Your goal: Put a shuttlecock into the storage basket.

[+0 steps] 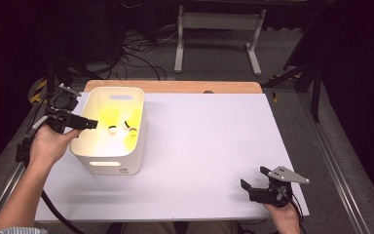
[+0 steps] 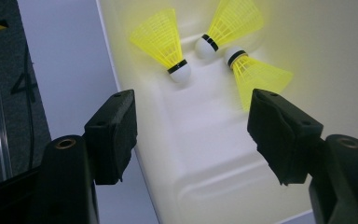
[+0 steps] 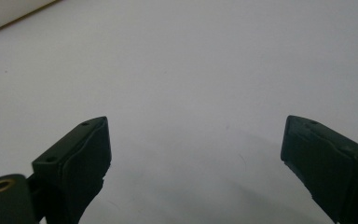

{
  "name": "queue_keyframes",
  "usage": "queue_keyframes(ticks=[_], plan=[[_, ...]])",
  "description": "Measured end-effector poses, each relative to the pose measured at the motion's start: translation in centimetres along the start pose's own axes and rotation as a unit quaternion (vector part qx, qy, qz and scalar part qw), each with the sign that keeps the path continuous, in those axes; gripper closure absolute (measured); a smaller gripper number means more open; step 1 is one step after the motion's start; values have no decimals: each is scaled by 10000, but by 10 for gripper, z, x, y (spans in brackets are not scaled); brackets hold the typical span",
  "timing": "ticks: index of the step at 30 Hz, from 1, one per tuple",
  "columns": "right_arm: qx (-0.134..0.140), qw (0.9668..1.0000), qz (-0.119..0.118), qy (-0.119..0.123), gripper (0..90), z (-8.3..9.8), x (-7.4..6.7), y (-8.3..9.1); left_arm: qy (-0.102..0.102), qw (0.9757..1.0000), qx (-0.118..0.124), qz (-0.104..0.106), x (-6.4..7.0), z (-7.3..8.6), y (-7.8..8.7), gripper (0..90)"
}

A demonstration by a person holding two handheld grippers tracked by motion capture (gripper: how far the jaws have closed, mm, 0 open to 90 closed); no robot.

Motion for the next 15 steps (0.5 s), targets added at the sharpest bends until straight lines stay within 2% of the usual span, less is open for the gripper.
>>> queue_keyframes(ticks=[15], plan=[[-16, 10000, 16, -3, 89, 0, 0, 0, 192, 9998, 76, -46, -14, 3, 3, 341]])
Point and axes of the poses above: each handheld gripper's, and its own axes: y roughly backward along the jaws, z roughly out of its underside, x roughly to its right, the point moved 6 cm from there along -y, roughly forward along the jaws, and after that the axes turned 5 degrees about y, right-handed, at the moved point
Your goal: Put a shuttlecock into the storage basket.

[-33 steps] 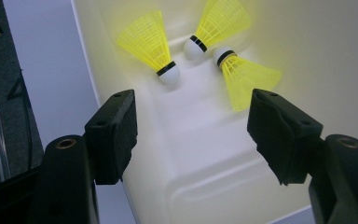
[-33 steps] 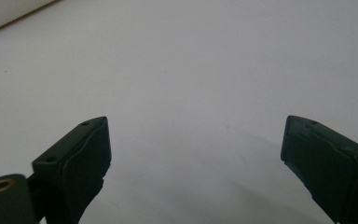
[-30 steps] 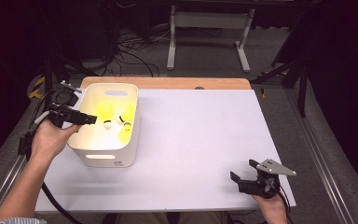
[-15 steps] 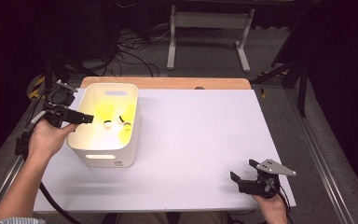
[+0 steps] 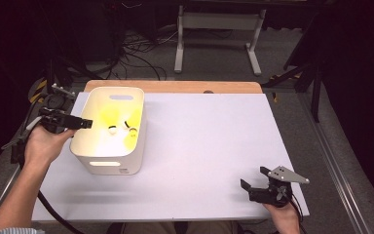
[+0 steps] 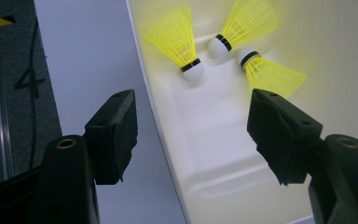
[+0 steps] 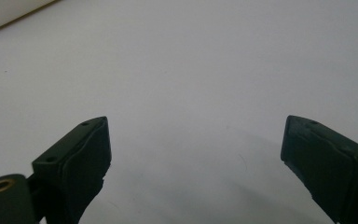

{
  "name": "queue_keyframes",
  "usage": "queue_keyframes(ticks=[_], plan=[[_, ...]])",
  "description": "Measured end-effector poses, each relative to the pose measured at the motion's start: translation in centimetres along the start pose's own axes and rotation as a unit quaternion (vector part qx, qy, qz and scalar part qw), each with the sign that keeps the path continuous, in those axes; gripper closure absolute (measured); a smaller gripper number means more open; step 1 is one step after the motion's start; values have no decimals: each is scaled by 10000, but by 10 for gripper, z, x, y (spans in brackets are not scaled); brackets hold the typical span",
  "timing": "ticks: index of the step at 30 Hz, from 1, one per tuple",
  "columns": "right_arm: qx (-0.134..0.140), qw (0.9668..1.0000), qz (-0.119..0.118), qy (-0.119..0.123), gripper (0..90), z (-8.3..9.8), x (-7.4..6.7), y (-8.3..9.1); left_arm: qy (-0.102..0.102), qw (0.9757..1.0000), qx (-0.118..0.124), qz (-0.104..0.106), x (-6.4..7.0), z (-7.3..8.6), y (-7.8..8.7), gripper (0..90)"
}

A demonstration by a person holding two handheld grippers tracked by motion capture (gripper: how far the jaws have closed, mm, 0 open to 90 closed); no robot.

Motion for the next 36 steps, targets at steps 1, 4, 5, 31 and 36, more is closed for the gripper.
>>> queue_keyframes(ticks=[1, 4, 5, 31, 36], plan=[[4, 10000, -1, 6, 89, 0, 0, 0, -9, 10000, -8, -9, -1, 0, 0, 342], [7, 10000, -4, 5, 89, 0, 0, 0, 27, 10000, -5, -25, -5, 1, 1, 343], [4, 10000, -5, 4, 88, 0, 0, 0, 27, 10000, -5, -25, -5, 1, 1, 344], [-2, 10000, -4, 7, 88, 0, 0, -1, 315, 9994, 41, -135, -26, 11, 5, 362], [-1, 10000, -7, -16, 88, 0, 0, -1, 328, 9994, 42, -144, -29, 12, 6, 368]])
Point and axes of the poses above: each handheld gripper's, and its own axes: y roughly backward along the jaws, z roughly out of its underside, x roughly to its right, the point moved 6 cm from there along -y, roughly forward along the jaws, and after that the axes turned 5 degrees about y, right-handed, at the moved point
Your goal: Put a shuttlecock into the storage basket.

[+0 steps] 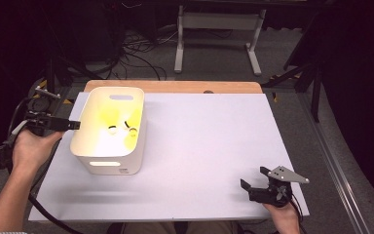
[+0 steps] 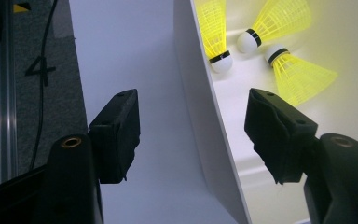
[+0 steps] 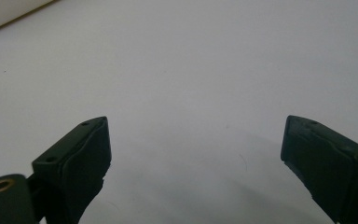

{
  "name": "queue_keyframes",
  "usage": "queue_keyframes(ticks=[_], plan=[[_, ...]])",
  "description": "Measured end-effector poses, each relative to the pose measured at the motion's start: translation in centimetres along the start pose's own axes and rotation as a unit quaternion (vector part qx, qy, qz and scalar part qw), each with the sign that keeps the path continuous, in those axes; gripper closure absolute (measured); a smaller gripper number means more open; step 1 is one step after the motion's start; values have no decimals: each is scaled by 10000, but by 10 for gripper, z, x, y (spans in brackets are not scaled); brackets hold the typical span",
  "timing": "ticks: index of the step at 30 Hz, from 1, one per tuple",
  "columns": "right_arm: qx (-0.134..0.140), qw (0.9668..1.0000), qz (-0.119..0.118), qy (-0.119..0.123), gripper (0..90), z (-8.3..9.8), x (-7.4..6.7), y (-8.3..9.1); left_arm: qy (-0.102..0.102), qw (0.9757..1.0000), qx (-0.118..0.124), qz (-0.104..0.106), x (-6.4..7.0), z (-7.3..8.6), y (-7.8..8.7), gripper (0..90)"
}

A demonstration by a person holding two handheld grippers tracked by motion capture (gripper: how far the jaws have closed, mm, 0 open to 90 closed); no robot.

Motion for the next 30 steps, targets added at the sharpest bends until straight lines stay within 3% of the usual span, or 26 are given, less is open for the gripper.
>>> queue_keyframes(ticks=[30], plan=[[-7, 10000, -6, -7, 88, 0, 0, 0, 238, 9996, 1, -118, -16, 7, -5, 363]])
Point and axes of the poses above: each handheld gripper's, and its own axes: y roughly backward along the jaws, z roughly out of its underside, x roughly to its right, the point moved 6 cm from there along -y, roughly forward along the jaws, and after that the axes turned 5 degrees about y, right-handed, at the moved point
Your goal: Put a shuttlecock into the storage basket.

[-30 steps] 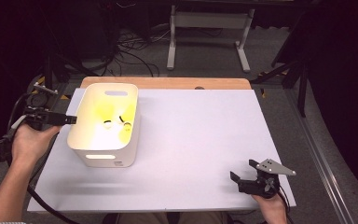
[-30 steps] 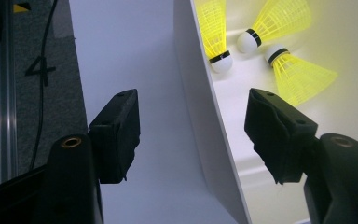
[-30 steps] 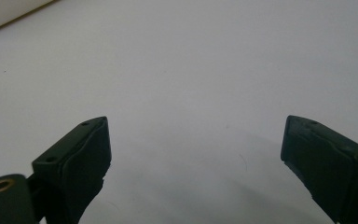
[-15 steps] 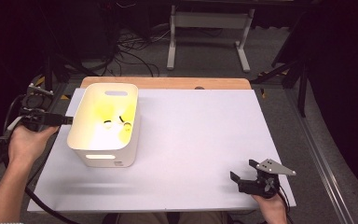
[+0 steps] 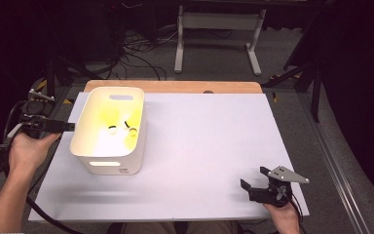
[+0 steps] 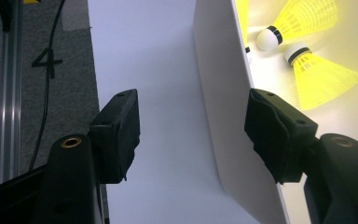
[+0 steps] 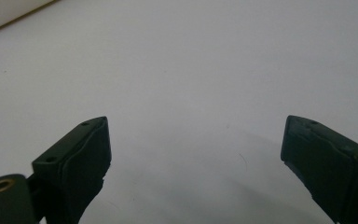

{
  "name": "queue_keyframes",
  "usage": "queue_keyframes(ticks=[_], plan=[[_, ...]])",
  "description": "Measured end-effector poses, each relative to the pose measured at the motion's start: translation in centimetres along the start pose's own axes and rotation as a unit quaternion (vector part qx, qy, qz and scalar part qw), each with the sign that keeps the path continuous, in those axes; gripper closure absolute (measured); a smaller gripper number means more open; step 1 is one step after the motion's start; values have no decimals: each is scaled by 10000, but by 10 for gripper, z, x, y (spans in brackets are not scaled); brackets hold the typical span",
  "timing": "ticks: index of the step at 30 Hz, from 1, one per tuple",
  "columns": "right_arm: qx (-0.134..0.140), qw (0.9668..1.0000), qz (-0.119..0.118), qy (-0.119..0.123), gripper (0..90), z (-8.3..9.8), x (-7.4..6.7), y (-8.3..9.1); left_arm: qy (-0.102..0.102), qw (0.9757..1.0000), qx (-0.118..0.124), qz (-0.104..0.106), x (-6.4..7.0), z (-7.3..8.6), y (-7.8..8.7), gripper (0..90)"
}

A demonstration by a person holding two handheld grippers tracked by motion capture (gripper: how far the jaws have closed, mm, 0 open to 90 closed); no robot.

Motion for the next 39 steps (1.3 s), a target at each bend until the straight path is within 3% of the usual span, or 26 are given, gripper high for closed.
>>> queue_keyframes(ticks=[39], plan=[[-9, 10000, 8, -11, 88, 0, 0, 0, 218, 9998, -27, -5, -13, 17, -19, 334]])
Point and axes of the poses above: each handheld gripper's, and its own axes: y roughly backward along the jaws, z roughly out of its underside, x roughly to its right, the point moved 6 cm from there along -y, roughly forward along the jaws, and after that the axes turned 5 degrees about y, right-handed, at the moved point
